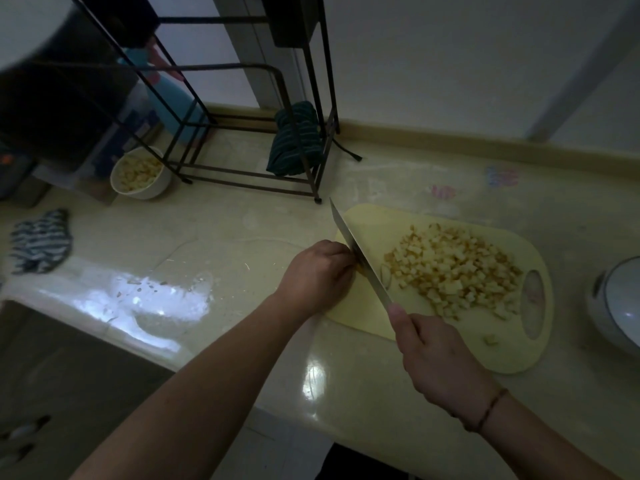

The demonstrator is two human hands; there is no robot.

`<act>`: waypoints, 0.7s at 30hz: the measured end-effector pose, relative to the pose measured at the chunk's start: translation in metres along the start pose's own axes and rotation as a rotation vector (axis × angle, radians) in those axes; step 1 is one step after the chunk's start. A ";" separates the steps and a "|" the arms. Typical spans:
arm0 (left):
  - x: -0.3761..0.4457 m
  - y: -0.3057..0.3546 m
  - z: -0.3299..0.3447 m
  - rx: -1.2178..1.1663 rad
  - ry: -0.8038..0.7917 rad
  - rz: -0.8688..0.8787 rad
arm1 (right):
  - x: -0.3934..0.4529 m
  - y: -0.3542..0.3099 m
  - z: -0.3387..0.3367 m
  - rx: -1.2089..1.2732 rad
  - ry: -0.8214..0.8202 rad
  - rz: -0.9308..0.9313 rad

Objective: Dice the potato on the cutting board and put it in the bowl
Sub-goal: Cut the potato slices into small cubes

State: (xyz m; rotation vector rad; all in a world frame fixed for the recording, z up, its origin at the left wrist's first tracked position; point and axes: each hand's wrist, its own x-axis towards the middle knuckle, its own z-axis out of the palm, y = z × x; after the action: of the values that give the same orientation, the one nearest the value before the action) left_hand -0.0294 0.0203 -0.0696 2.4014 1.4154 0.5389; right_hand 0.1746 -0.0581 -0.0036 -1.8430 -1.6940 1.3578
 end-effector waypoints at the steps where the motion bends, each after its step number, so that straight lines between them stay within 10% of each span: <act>1: 0.000 0.000 0.000 0.000 0.001 -0.004 | 0.000 0.000 0.000 0.005 -0.001 -0.001; 21: -0.001 0.002 -0.003 -0.031 0.000 -0.009 | 0.017 0.001 0.006 -0.029 -0.024 -0.009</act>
State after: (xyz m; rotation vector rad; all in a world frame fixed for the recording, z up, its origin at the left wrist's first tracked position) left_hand -0.0297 0.0191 -0.0662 2.3698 1.4066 0.5547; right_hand 0.1680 -0.0452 -0.0145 -1.8398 -1.7407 1.3642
